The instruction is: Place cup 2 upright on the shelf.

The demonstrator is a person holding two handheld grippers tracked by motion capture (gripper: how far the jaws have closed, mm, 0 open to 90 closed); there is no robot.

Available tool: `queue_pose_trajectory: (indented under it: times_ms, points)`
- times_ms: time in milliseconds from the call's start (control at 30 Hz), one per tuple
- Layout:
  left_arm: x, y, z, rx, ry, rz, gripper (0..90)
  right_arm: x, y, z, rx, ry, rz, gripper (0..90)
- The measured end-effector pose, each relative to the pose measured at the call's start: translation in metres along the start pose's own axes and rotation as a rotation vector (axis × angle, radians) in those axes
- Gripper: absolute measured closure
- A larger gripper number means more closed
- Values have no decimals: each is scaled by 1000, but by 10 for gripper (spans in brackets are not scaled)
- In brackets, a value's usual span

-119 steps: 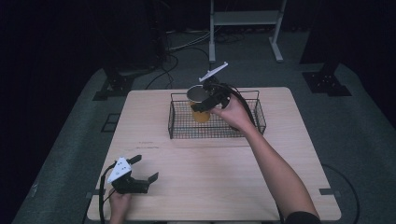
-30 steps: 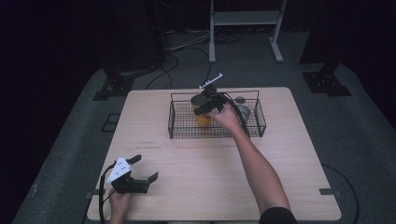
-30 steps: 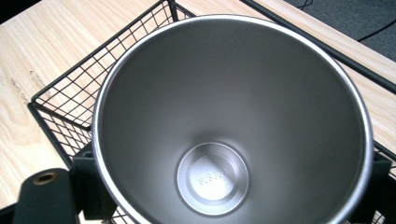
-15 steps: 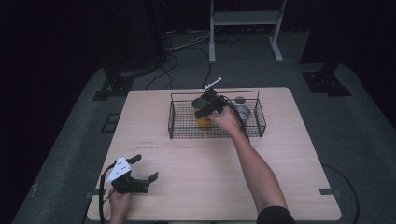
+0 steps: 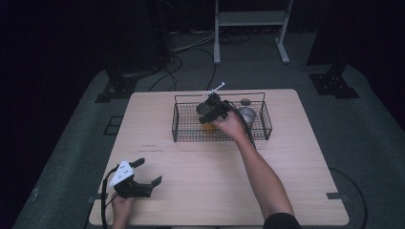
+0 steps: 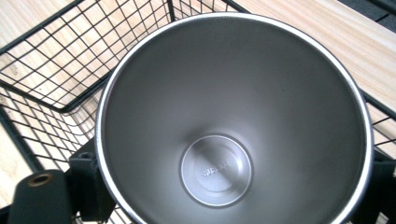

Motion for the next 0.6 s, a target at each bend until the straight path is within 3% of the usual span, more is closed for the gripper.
queue_pose_trajectory:
  times_ms: [600]
  points:
    - [1,0,0,0,-1,-2,0,-3,-4,-8,3,-22,9,104]
Point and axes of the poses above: each handheld gripper's, and its own axes: y roughly forward along the jaws, z roughly out of its top, x roughly to its right, the point moved 7 cm from there along y, roughly forward along the jaws, and after that the axes turned 12 degrees about y, right-handed, at the moved point
